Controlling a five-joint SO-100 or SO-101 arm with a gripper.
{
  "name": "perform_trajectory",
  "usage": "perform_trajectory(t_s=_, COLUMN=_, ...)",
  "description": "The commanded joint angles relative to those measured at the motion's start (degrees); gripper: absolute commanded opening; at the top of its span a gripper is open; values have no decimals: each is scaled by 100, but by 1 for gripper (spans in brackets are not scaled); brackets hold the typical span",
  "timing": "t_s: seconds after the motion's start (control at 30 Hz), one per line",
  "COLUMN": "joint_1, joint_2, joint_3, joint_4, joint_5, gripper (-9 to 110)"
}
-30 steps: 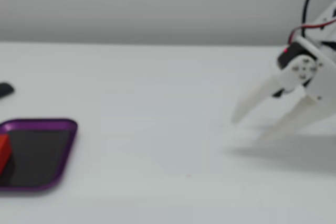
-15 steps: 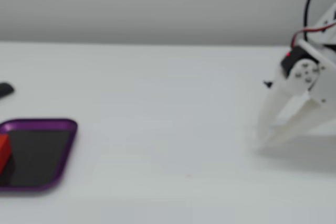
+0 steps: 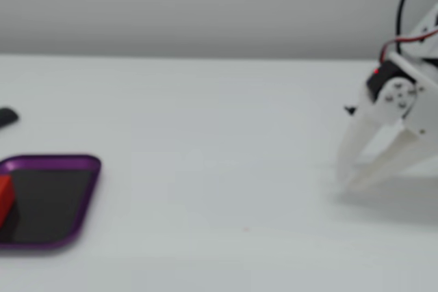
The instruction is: Pick up the cube and place it in the box.
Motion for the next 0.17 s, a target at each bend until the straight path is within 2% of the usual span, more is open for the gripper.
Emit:
perform_trajectory(t_s=0.0, joint_1=-18, joint_2=624, joint_3=26, joint_4=9, joint_5=9, gripper=0)
perform_trajectory(t_s=0.13, joint_1=-18, joint_2=624, joint_3=26, joint_4=9, joint_5=9, gripper=0)
